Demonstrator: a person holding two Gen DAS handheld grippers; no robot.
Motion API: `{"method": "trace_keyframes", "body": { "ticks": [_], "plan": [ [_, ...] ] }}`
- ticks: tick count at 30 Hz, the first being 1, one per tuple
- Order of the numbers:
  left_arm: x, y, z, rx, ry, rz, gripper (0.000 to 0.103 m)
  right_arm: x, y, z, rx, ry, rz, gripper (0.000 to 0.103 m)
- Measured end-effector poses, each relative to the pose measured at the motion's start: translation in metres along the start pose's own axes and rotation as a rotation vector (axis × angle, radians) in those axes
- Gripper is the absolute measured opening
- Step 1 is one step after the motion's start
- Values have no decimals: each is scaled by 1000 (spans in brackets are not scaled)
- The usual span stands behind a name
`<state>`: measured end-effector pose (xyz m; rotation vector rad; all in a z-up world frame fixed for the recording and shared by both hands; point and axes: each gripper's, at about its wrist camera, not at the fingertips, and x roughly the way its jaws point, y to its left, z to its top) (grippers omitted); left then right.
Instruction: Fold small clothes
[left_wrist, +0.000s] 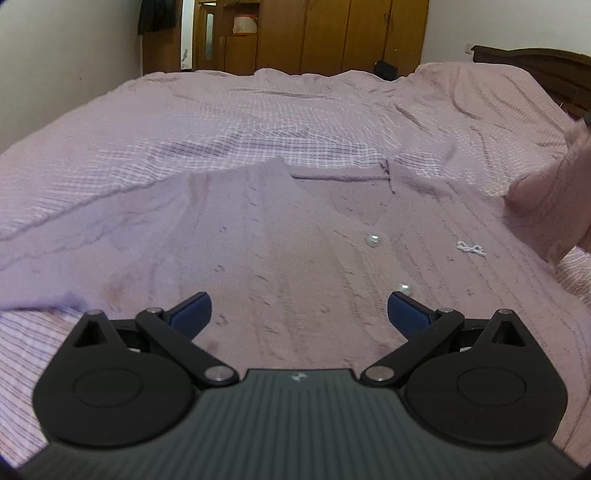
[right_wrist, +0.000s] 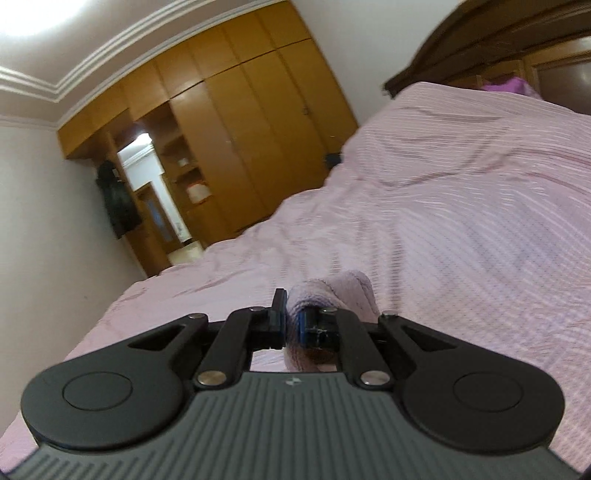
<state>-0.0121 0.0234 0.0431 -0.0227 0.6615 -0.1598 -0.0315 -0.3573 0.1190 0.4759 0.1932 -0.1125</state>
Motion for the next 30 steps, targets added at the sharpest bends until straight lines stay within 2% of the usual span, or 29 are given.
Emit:
{"method": "trace_keyframes", "body": {
  "ticks": [4,9,13,17,20,24,25,26,27,29,30],
  "plan": [
    [2,18,5,-34,17,36,103,2,43,-12,-19,2,51,6],
    [1,43,12,-83,3,104,103,4,96,-36,-67,12,122,6],
    [3,58,15,-124,15,136,103,18,130,-76,-107,118,165,6],
    [7,62,15,-142,31,135,103,35,152,-124,-134,239,175,6],
    [9,59,15,-119,29,137,103,44,161,-155,-143,318,179,6],
    [12,54,13,-96,37,133,103,63,155,-182,-141,429,187,7],
    [13,54,13,-93,40,130,103,65,149,-185,-137,456,187,9],
    [14,53,12,-90,42,128,103,67,142,-187,-138,480,190,18],
    [15,52,12,-88,43,126,103,73,141,-188,-146,495,188,21],
    [16,51,11,-83,46,122,103,74,139,-188,-155,508,211,39],
    [16,50,10,-81,47,117,103,74,138,-187,-161,512,224,44]
  ]
}}
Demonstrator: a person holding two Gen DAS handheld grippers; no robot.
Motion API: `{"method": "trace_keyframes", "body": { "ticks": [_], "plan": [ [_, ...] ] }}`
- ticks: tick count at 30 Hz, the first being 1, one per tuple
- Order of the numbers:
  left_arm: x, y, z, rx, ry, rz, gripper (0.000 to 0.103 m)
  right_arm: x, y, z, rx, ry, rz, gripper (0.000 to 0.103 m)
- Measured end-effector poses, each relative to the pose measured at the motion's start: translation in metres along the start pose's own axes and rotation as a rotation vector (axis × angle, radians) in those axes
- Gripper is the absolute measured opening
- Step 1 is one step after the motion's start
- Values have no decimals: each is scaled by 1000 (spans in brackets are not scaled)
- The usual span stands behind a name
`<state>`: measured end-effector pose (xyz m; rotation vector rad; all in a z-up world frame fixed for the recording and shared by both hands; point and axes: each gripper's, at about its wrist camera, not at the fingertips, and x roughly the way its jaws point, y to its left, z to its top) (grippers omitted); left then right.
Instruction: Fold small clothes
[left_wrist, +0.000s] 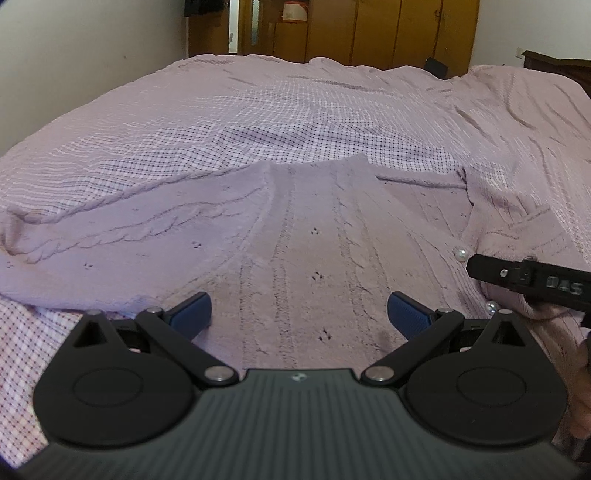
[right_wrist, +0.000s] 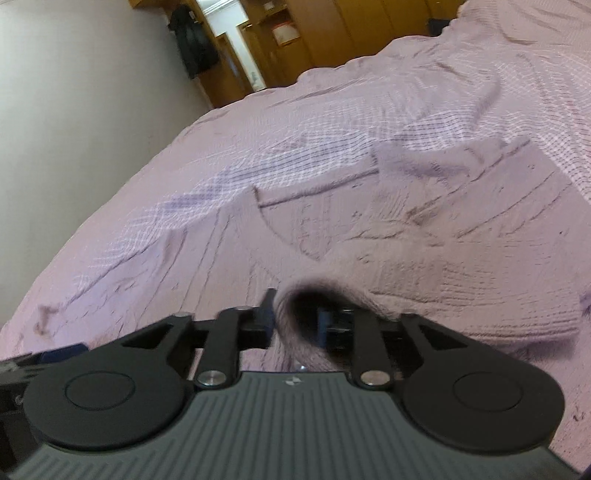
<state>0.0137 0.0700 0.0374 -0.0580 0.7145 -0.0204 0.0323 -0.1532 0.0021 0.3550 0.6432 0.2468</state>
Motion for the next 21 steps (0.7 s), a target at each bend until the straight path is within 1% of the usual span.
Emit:
{"method": "trace_keyframes", "body": {
  "ticks": [1,2,6,9,12,15,17,19,21],
  "plan": [
    [0,-1,0,0,1,-5,103,-4,0,1,-11,4,10,53],
    [0,-1,0,-1,1,-12,103,-5,-3,8,-22,8,15,59],
    [-2,-4,-2,2,-4,-45,103,-45,-4,16,-92,1,17,62],
    [-4,-11,-5,6,-3,-87,103,-74,-16,21,-116,-36,-34,65],
    [-11,-26,-3,29,-18,-89,103,-91,-38,26,-75,-68,-116,67],
    [-23,-45,1,62,-41,-120,103,-96,-66,32,17,-88,-191,67],
    [-30,-61,4,78,-51,-147,103,-98,-84,33,77,-89,-205,67],
    [-35,-78,6,91,-57,-174,103,-98,-100,30,110,-104,-198,67],
    [-37,-98,6,118,-68,-202,103,-97,-117,28,148,-93,-184,67]
  ]
}}
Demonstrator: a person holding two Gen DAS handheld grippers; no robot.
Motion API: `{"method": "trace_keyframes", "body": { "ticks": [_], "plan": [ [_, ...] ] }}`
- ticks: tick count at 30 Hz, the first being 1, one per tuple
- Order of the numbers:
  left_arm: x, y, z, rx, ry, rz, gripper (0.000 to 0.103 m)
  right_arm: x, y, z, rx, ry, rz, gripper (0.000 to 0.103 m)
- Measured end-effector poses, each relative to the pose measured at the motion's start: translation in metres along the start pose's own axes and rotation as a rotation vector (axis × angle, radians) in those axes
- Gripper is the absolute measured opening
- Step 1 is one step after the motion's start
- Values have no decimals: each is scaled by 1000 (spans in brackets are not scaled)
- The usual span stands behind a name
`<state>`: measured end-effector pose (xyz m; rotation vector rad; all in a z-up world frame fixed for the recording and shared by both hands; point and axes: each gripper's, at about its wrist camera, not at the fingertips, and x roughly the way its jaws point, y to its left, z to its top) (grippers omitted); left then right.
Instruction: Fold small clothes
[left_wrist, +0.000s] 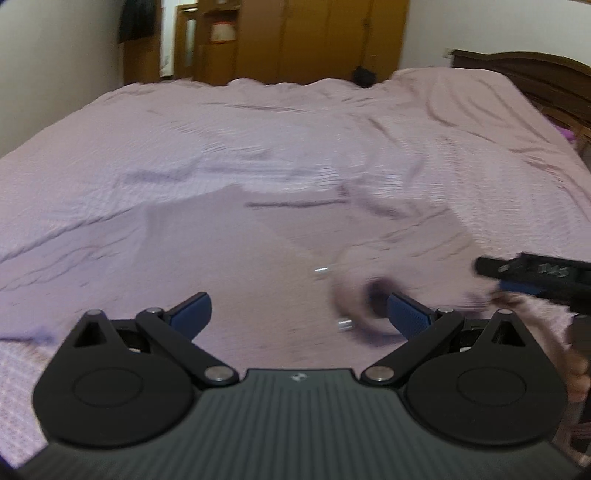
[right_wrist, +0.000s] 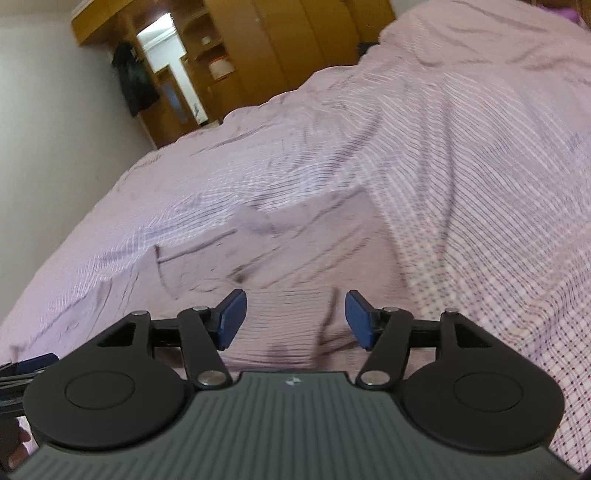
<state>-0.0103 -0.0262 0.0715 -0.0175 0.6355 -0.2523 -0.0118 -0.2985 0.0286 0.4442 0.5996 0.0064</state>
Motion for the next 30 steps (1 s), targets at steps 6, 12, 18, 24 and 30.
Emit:
{"method": "trace_keyframes", "body": {
  "ticks": [6,12,18,24,30],
  "plan": [
    [18,-54,-5,92,-30,-40,96,-6,-28,5,54,-19,36,67],
    [41,-98,-13,240,-1,-84,77,-11,-47,13,163,-57,75,67],
    [53,-124,-23,392,6,-123,69,-2,-55,17,195,-28,58,67],
    [65,-139,-29,490,5,-125,51,4,-63,18,218,-16,55,67],
    [68,-131,-21,413,16,-193,13,9,-67,18,238,-7,45,67]
  ]
}}
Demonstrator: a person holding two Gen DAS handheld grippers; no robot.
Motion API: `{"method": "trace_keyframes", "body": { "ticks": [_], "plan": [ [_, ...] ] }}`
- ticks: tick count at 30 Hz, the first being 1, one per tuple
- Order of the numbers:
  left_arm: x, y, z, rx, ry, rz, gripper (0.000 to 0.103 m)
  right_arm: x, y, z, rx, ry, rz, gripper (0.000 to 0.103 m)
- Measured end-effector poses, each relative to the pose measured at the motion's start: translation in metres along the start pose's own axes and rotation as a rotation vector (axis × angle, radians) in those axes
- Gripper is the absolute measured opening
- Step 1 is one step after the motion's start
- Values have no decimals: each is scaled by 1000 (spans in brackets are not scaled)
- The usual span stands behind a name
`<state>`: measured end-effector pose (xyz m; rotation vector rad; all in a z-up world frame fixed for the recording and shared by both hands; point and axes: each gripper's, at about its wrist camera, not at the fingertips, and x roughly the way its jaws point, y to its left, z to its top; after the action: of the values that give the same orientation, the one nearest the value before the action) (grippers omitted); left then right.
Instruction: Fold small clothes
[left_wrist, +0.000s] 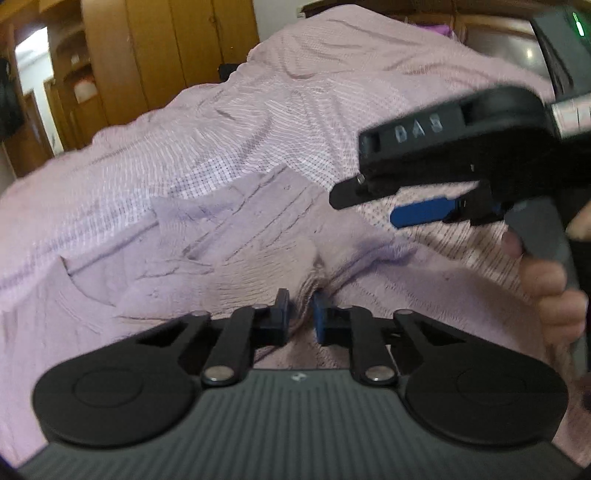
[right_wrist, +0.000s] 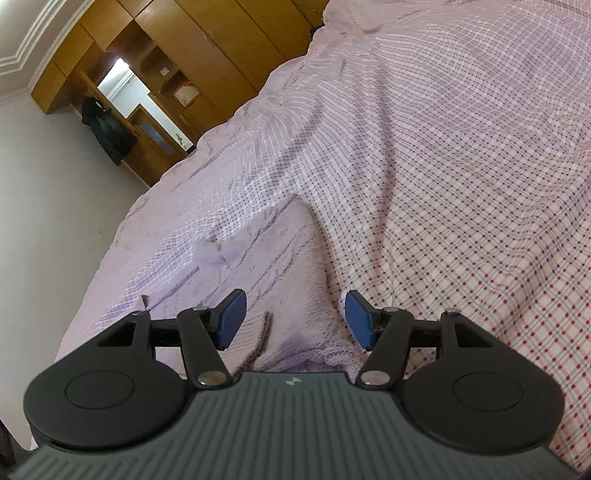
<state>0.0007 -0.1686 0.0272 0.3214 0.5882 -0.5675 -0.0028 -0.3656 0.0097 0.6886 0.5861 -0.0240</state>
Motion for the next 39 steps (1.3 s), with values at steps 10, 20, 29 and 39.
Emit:
{"method": "trace_keyframes", "body": {
  "ticks": [10,20,29,39],
  "plan": [
    [18,17,5,-101,30,9,13,6,5,-2,-17,19,-2,67],
    [-43,77,15,-286,-146,170,9,14,5,-5,-38,45,-12,67],
    [-86,157,-16,-496,-189,404,9,15,9,-8,-73,52,-21,67],
    [-82,201,-94,-639,21,524,16,21,11,-10,-97,67,-43,67]
  ]
}}
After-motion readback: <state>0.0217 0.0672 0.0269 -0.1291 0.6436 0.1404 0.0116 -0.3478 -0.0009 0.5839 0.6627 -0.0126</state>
